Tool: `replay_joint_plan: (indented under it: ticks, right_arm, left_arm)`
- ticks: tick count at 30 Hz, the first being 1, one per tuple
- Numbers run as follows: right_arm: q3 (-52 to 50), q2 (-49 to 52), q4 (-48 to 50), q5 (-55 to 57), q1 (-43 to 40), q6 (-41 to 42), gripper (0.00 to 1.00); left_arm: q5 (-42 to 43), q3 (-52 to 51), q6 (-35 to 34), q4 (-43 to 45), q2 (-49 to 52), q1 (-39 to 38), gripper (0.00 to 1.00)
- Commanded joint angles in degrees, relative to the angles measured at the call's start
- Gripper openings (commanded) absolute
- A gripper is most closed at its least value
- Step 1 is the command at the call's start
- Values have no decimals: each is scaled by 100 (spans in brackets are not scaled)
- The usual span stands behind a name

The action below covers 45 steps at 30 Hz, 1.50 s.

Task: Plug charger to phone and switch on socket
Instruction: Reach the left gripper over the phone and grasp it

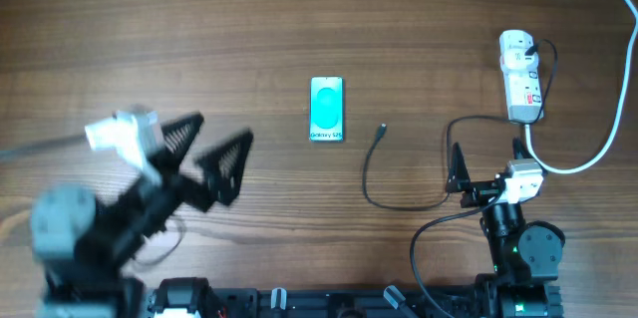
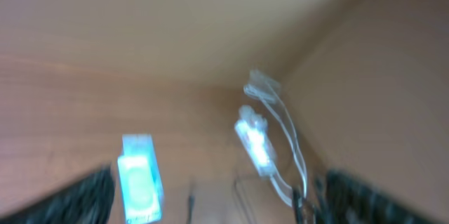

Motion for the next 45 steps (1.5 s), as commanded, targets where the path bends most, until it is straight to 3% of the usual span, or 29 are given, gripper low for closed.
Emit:
replay_joint_plan:
  ticks: [1, 3, 5, 9, 12, 15, 18, 26, 33, 37, 45]
  right_arm:
    - [-2, -39, 13, 76, -42, -50, 100]
    - [-4, -39, 13, 76, -42, -48, 100]
    - [-2, -39, 13, 76, -42, -50, 100]
    - [-2, -39, 13, 76, -42, -48, 100]
    - [-4, -39, 13, 76, -42, -48, 100]
    - [-4, -39, 13, 76, -42, -48, 100]
    - [-4, -39, 13, 76, -42, -50, 100]
    - [-4, -39, 13, 76, -42, -48, 100]
    - [-4, -39, 13, 76, -42, -48, 100]
    - [-4, -39, 13, 76, -42, -48, 100]
    - [-2, -39, 13, 76, -42, -48, 100]
  left_arm:
    - [892, 1631, 238, -1040, 1556, 31, 100]
    - [1668, 1991, 304, -1049, 2144, -13, 100]
    - [1469, 2131, 278, -1276, 2546, -306, 100]
    - [-527, 2428, 260, -2162, 3392, -1298, 100]
    - [-1912, 3499, 105, -3303, 4555, -1969, 100]
    - [-2444, 5071, 109, -4465, 5849, -2225, 100]
    - [-2583, 6155, 136, -5062, 6953, -2306, 100]
    - [-2232, 6153, 57, -4234, 8102, -2398, 100]
    - [-2638, 6004, -262, -3670, 9154, -2916, 100]
    - [-3399, 6004, -343, -3563, 9582, -3193, 100]
    - [-3434, 6004, -343, -3300, 9742, -3053, 100]
